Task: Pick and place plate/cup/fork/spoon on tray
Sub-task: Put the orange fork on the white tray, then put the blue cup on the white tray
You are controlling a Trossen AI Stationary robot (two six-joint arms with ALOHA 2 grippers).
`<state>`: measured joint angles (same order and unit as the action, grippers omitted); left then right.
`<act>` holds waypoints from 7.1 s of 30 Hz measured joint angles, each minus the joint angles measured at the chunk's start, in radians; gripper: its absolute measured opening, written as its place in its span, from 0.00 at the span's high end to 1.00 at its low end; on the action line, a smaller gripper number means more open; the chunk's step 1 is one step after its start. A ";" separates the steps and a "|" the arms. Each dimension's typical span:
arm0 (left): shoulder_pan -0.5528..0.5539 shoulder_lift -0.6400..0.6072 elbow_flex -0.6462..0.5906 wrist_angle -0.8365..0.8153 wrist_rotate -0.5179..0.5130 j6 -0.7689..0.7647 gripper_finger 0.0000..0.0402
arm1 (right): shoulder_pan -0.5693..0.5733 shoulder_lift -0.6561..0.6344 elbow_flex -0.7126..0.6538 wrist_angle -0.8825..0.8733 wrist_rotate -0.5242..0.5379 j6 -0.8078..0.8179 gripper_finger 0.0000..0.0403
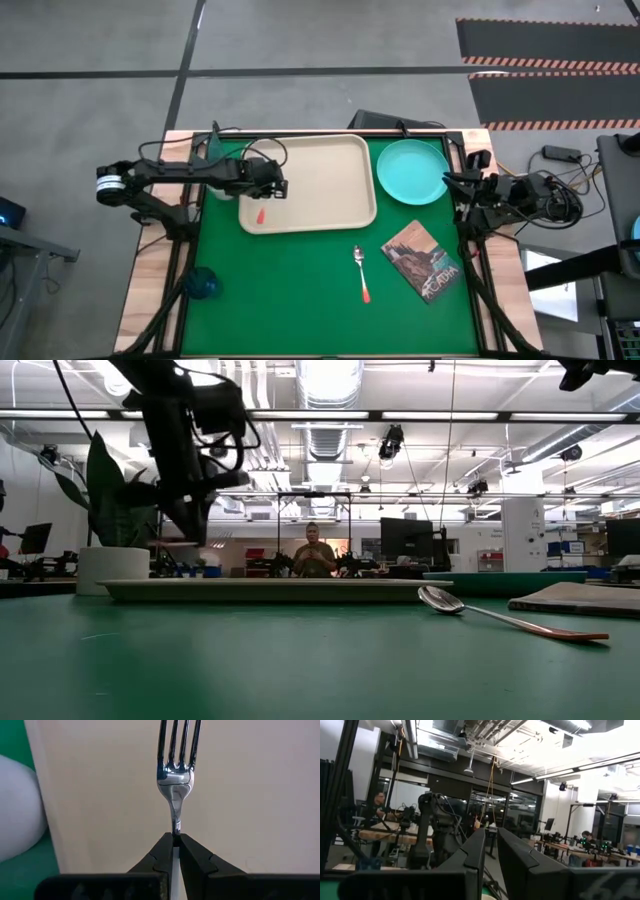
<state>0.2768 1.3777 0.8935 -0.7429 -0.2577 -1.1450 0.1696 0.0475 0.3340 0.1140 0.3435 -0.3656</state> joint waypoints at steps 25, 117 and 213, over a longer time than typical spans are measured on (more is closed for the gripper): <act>-0.002 0.000 -0.124 0.010 -0.037 -0.029 0.98 | 0.000 0.000 0.002 -0.005 0.000 -0.038 0.89; 0.102 0.078 -0.163 0.166 -0.093 -0.079 0.98 | 0.000 0.000 0.003 -0.007 -0.001 -0.028 0.89; -0.165 -0.209 -0.143 0.407 -0.038 0.143 0.74 | 0.000 0.000 0.002 0.000 -0.002 -0.027 0.89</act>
<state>0.1113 1.1692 0.7509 -0.3364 -0.2962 -1.0023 0.1696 0.0475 0.3363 0.1139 0.3411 -0.3923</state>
